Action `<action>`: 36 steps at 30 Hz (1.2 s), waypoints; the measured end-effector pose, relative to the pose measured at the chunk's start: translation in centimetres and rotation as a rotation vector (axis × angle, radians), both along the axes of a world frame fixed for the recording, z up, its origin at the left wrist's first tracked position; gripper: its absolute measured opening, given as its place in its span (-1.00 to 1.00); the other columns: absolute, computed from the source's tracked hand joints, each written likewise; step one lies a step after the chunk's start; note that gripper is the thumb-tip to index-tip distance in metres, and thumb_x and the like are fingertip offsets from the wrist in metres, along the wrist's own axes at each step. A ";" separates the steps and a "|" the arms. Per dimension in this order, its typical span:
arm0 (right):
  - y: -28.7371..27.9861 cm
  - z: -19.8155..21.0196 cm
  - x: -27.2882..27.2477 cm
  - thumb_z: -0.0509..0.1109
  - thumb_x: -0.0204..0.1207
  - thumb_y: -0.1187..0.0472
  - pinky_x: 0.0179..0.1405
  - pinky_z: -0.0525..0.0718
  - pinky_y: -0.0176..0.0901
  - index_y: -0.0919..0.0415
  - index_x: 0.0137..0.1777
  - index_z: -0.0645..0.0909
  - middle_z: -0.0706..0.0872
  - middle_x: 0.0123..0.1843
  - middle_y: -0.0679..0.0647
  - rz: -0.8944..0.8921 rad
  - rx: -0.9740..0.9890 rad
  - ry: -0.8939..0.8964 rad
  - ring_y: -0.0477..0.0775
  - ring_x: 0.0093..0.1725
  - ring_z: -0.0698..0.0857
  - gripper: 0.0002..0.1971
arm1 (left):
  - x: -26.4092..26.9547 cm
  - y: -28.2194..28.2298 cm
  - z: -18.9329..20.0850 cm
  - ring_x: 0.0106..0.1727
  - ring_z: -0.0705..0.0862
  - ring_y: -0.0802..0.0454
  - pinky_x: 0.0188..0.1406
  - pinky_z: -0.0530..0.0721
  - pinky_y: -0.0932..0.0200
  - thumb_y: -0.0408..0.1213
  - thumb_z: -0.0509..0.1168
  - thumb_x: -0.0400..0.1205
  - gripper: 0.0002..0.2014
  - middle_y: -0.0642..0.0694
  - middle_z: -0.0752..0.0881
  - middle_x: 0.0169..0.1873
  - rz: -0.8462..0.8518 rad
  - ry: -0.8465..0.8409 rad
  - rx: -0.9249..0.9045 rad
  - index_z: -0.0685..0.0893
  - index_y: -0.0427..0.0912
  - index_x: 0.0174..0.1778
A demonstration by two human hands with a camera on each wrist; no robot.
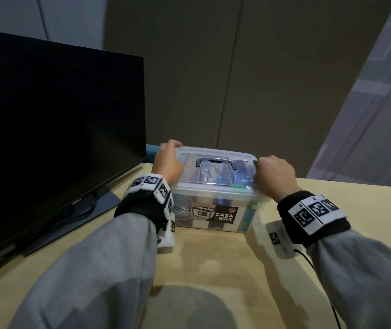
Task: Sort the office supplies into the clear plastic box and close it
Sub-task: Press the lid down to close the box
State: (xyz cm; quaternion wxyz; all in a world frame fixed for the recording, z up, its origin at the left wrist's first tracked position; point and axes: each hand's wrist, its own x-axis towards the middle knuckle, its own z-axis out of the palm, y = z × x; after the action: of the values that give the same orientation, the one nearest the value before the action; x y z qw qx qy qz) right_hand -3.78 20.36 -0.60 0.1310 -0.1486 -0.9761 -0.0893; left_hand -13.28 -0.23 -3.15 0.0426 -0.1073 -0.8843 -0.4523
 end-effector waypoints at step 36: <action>1.5 -0.8 0.0 0.22 0.64 0.15 -0.17 0.50 -0.10 0.22 0.01 0.66 0.60 -0.06 0.13 0.047 -0.261 0.114 0.21 -0.07 0.63 -0.79 | -1.3 0.7 -0.2 0.12 0.68 -0.29 -0.11 0.56 0.04 -0.22 0.11 0.75 -0.69 -0.33 0.68 0.13 0.160 -0.021 -0.363 0.62 -0.37 0.19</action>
State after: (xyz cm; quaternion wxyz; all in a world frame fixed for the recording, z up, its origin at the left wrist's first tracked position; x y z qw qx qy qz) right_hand -3.77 21.88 -1.43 0.1679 -0.1462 -0.9736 0.0503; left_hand -14.54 0.43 -3.30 0.0491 -0.0376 -0.9575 -0.2816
